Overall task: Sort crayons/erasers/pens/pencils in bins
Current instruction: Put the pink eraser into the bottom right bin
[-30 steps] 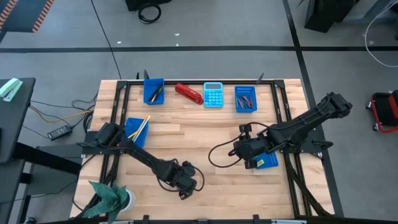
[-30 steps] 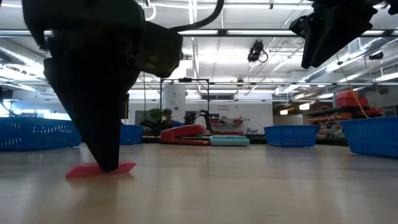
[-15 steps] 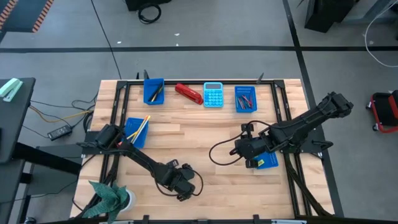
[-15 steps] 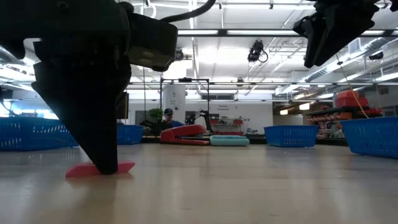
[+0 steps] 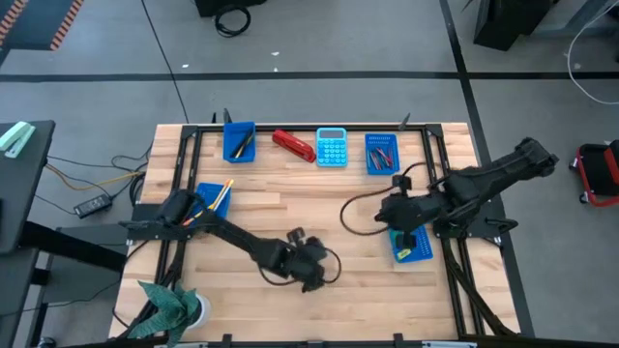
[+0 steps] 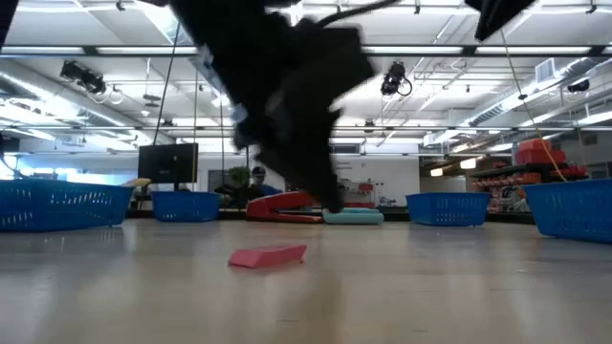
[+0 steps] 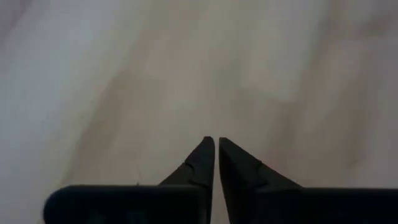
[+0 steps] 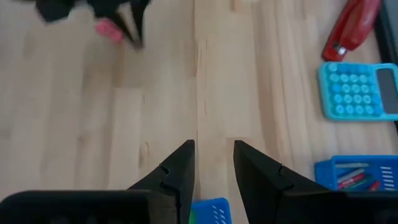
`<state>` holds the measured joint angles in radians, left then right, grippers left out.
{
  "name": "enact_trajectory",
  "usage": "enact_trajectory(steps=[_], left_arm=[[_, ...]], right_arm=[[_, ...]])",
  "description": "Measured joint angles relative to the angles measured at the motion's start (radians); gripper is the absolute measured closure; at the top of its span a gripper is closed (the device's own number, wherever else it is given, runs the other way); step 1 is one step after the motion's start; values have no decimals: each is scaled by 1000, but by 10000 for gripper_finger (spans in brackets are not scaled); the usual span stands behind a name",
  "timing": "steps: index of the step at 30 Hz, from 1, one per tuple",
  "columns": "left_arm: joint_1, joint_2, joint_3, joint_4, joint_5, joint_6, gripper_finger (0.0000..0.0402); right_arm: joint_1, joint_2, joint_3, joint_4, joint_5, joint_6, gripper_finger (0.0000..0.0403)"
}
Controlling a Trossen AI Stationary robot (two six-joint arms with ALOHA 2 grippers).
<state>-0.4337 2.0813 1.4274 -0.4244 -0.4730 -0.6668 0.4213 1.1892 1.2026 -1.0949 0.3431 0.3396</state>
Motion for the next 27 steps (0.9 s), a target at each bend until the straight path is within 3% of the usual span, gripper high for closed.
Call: enact_trajectory(steps=[6, 9, 11, 14, 18, 22, 27], left_arm=[[99, -2, 7, 213, 31, 226, 395], [141, -3, 30, 167, 52, 280, 394], [143, -4, 57, 40, 85, 276, 386], [124, -9, 102, -201, 175, 213, 376], [68, -11, 135, -387, 334, 37, 374], [6, -11, 138, -378, 408, -107, 357], [-38, -12, 138, -342, 421, -165, 301]], right_arm=[[0, -57, 69, -32, 0, 61, 286], [2, -70, 59, -35, -5, 105, 286], [12, -69, 31, -33, -10, 118, 286], [32, -46, -20, -23, -25, 125, 286], [56, -11, -104, 7, -22, 119, 286], [53, 14, -185, 90, -7, 66, 286], [50, 22, -231, 111, -2, 20, 286]])
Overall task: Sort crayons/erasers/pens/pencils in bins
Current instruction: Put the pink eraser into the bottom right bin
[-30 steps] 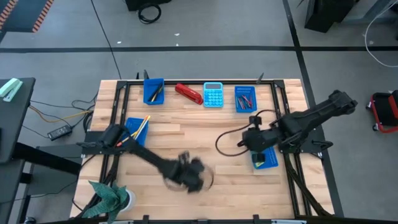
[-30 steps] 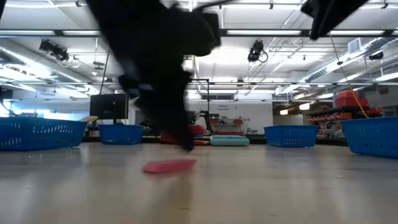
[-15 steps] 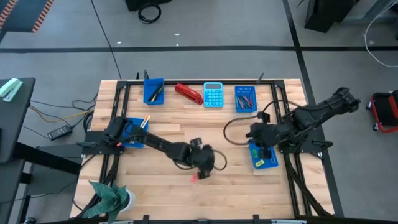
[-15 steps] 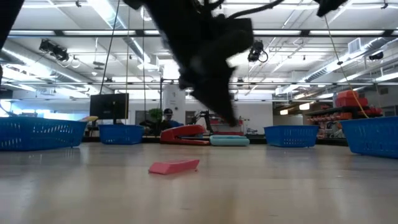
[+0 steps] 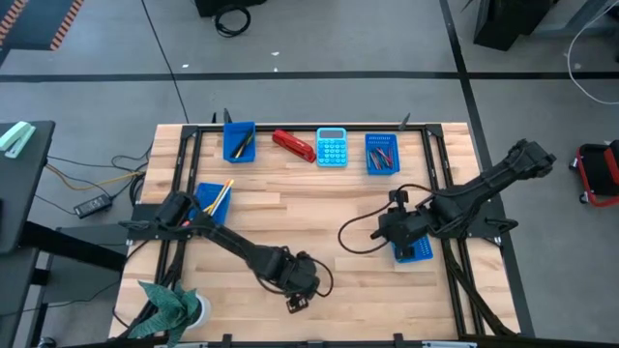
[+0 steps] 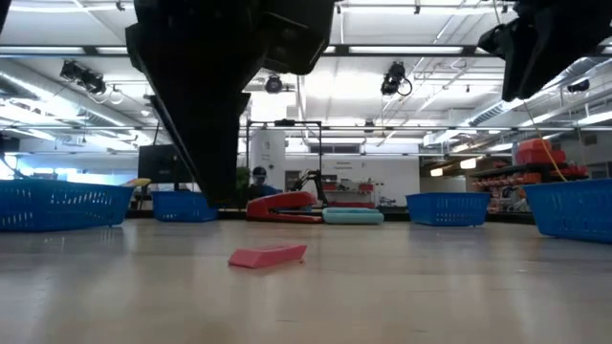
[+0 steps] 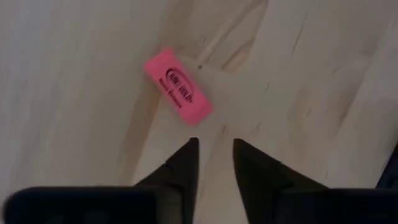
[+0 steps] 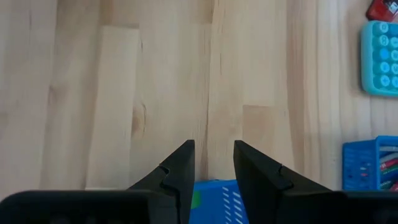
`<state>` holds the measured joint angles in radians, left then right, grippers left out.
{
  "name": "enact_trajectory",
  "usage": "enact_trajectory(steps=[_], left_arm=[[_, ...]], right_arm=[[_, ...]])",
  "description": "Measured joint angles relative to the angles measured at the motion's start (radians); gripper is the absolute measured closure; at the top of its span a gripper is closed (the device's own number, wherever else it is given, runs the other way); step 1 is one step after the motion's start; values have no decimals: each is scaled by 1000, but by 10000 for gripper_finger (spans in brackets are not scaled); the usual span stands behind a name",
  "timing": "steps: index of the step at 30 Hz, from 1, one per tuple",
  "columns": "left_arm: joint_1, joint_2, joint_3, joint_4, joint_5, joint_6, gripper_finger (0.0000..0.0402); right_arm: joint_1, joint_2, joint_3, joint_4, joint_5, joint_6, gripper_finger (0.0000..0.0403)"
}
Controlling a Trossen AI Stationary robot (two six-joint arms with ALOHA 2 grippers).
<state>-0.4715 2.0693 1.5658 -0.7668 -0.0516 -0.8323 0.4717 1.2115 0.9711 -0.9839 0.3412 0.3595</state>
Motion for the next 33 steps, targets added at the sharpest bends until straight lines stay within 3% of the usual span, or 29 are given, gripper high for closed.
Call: enact_trajectory(steps=[8, 16, 21, 25, 33], left_arm=[[-26, 29, -3, -3, -110, 159, 212], [-5, 102, 0, 72, -114, -13, 178], [2, 117, 3, 35, -154, -29, 185], [15, 119, 0, 56, -198, 77, 203], [79, 121, -1, 87, -175, 316, 287]], right_arm=[[2, -10, -29, 8, 0, 4, 286], [3, -10, -29, 17, 2, 5, 286], [3, -10, -29, 19, 5, 5, 286], [3, -10, -29, 19, 5, 4, 286], [3, -10, -29, 15, -3, 5, 286]])
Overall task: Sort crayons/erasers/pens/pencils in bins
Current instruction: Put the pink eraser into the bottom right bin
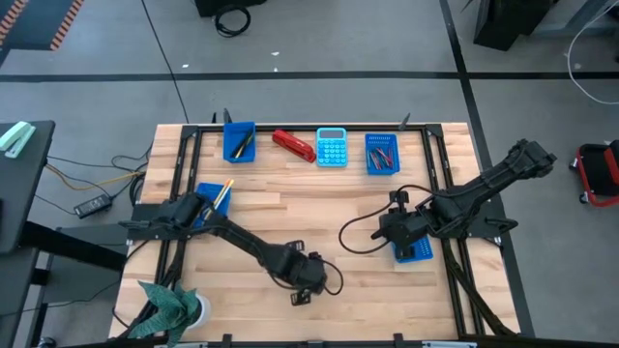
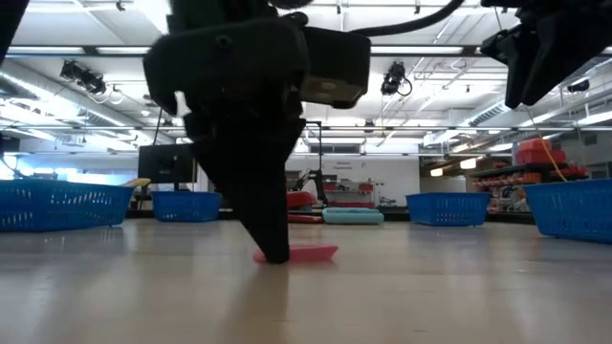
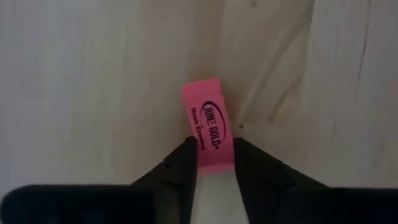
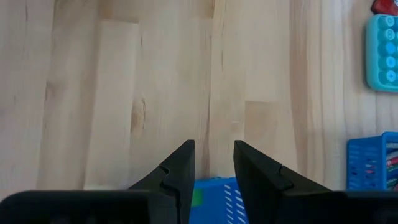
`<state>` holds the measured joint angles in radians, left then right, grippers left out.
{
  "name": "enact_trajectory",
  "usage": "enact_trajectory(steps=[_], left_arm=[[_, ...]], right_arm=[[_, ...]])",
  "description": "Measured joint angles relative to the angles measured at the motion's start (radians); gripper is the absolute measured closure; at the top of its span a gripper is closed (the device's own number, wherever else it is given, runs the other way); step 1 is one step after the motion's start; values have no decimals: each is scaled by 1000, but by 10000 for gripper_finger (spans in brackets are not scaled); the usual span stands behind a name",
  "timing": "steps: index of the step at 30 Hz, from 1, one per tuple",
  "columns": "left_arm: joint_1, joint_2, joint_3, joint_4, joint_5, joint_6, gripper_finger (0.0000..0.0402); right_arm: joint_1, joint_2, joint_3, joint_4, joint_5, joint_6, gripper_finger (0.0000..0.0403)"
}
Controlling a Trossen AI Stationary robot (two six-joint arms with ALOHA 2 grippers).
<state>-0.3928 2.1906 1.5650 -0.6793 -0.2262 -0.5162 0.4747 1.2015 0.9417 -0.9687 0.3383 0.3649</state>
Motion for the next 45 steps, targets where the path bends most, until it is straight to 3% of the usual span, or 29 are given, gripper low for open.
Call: enact_trajectory(steps=[7, 12, 16, 18, 20, 23, 26, 30, 33, 36, 41, 45], left_arm=[[85, -1, -5, 49, 89, 271, 343], [145, 1, 0, 66, 192, 493, 340], [182, -5, 1, 108, 223, 553, 339], [202, 7, 10, 338, 104, 565, 344], [233, -8, 7, 348, 36, 578, 350], [238, -5, 40, 429, 54, 599, 358], [231, -9, 89, 411, 98, 611, 376], [260, -10, 148, 394, 65, 655, 395], [252, -12, 179, 369, 82, 646, 385], [245, -12, 218, 201, 91, 629, 369], [264, -30, 221, -4, -16, 578, 369], [259, -102, 102, 30, -26, 552, 391]], right_arm=[[0, 0, 0, -25, -63, 28, 286], [0, 0, 0, -80, -93, 55, 286], [0, 0, 0, -106, -101, 76, 286], [0, 0, 7, -127, -108, 90, 286], [0, 0, 21, -138, -112, 103, 286], [0, -13, 39, -169, -120, 121, 286], [6, -36, 58, -187, -127, 144, 286], [19, -75, 85, -236, -138, 194, 286], [27, -107, 105, -262, -127, 233, 286], [28, -130, 109, -256, -25, 236, 286], [-11, -117, 104, -159, 181, 86, 286], [-129, -66, 97, -29, 149, -121, 286]])
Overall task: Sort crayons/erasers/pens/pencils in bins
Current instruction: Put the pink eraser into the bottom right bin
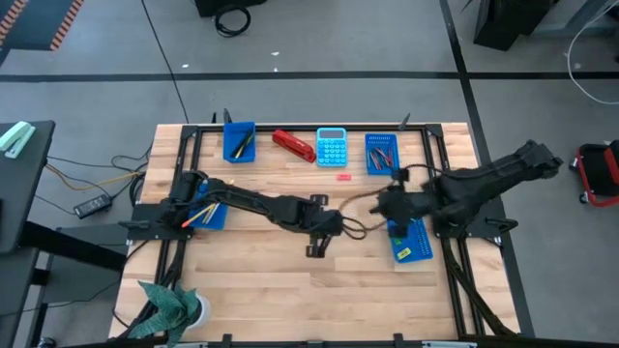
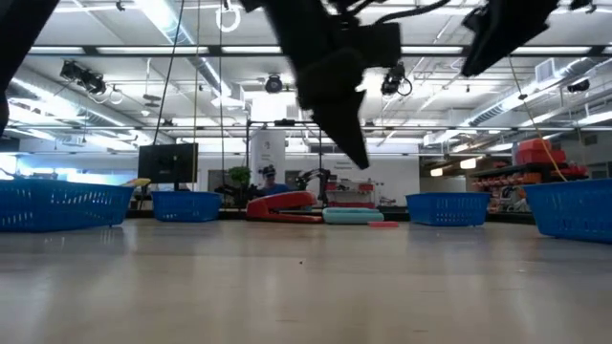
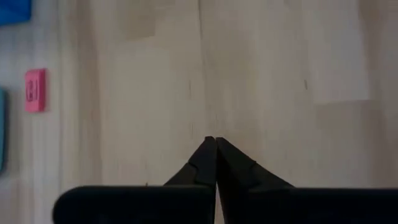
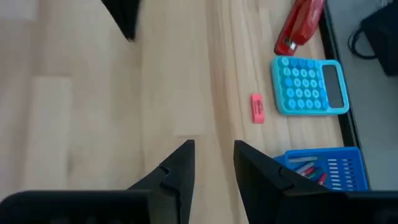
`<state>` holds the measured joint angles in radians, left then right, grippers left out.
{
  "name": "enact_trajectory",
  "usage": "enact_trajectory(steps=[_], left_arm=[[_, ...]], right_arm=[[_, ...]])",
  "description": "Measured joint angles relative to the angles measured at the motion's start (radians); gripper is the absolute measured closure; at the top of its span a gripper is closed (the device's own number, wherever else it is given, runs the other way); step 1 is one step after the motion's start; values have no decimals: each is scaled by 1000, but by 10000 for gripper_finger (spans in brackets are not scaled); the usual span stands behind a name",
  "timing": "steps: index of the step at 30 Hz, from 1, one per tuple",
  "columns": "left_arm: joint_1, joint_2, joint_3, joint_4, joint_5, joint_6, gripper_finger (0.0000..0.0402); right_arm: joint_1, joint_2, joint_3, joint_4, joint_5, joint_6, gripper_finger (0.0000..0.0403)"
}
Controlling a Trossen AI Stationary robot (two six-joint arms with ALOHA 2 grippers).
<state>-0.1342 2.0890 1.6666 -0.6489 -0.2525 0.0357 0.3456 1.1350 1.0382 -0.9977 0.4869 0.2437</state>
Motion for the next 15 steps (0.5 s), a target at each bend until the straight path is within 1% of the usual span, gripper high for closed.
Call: enact_trajectory(steps=[4, 6, 9, 11, 13, 15], left_arm=[[12, -104, -235, 195, -8, -13, 392], [23, -170, -364, 343, -11, -25, 383], [55, -272, -549, 591, 13, -20, 373], [91, -334, -660, 788, 66, -2, 373], [132, -382, -749, 993, 108, 6, 377], [168, -415, -825, 1144, 136, -5, 383]], right_arm=[[-127, 42, -2, 4, -75, -110, 285], [-180, 44, -2, 12, -112, -154, 285], [-260, 43, -2, 86, -175, -229, 285], [-320, 55, -2, 151, -232, -279, 285], [-381, 86, -1, 207, -291, -318, 285], [-434, 134, -1, 231, -340, -356, 284]])
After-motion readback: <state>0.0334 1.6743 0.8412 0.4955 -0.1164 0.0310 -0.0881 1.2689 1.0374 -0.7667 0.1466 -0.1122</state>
